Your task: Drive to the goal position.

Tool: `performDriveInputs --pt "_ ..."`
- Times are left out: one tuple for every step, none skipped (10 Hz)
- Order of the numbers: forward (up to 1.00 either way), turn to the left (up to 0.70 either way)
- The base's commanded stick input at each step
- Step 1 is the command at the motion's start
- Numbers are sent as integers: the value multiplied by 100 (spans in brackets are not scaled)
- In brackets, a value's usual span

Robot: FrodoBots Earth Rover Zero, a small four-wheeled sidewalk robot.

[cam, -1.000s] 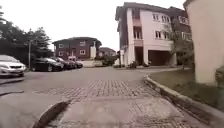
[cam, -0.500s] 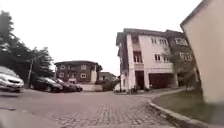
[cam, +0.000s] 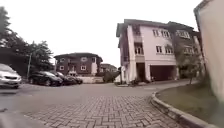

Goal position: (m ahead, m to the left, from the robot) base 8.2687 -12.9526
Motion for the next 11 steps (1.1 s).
performDriveInputs --pt "70 0" --pt "70 0" --pt "70 0" --pt "70 0" --pt "70 0" --pt "70 0" --pt "70 0" --pt "70 0" --pt "70 0" --pt "70 0" --pt "70 0"
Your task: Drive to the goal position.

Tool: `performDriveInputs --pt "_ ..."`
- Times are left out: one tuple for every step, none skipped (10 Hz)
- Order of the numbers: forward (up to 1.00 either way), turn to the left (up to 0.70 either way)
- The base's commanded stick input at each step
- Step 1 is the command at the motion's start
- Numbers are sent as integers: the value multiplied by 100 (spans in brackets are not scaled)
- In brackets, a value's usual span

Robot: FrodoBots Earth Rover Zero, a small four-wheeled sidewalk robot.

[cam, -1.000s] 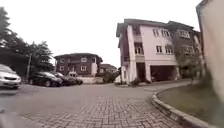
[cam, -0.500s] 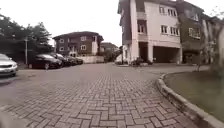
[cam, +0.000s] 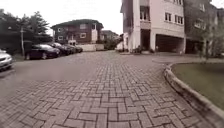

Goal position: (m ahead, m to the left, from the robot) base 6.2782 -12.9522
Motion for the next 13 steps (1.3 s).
performDriveInputs --pt "70 0" --pt "70 0" --pt "70 0" --pt "70 0" --pt "70 0" --pt "70 0" --pt "70 0" --pt "70 0" --pt "70 0" --pt "70 0" --pt "70 0" --pt "70 0" --pt "70 0"
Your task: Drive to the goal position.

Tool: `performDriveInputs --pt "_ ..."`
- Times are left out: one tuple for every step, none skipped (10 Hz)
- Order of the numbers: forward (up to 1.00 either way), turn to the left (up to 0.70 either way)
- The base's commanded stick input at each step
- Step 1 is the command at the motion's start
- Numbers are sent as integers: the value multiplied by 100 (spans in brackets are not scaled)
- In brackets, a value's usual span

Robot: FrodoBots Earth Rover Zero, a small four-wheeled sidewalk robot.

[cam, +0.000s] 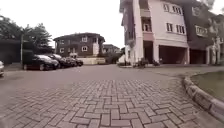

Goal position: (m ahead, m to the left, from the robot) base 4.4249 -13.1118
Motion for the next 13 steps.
performDriveInputs --pt "70 0" --pt "70 0" --pt "70 0" --pt "70 0" --pt "70 0" --pt "70 0" --pt "70 0" --pt "70 0" --pt "70 0" --pt "70 0" --pt "70 0" --pt "70 0" --pt "70 0"
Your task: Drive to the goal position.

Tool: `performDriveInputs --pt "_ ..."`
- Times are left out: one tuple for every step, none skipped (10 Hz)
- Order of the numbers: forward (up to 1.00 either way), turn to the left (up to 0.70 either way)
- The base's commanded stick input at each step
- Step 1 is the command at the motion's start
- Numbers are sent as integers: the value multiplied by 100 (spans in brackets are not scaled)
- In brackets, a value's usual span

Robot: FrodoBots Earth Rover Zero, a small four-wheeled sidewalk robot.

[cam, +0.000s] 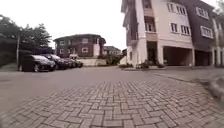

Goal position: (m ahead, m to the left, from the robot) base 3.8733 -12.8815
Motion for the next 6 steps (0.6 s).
performDriveInputs --pt "70 0" --pt "70 -35" --pt "70 -35" --pt "70 -35" --pt "70 -35" --pt "70 -35"
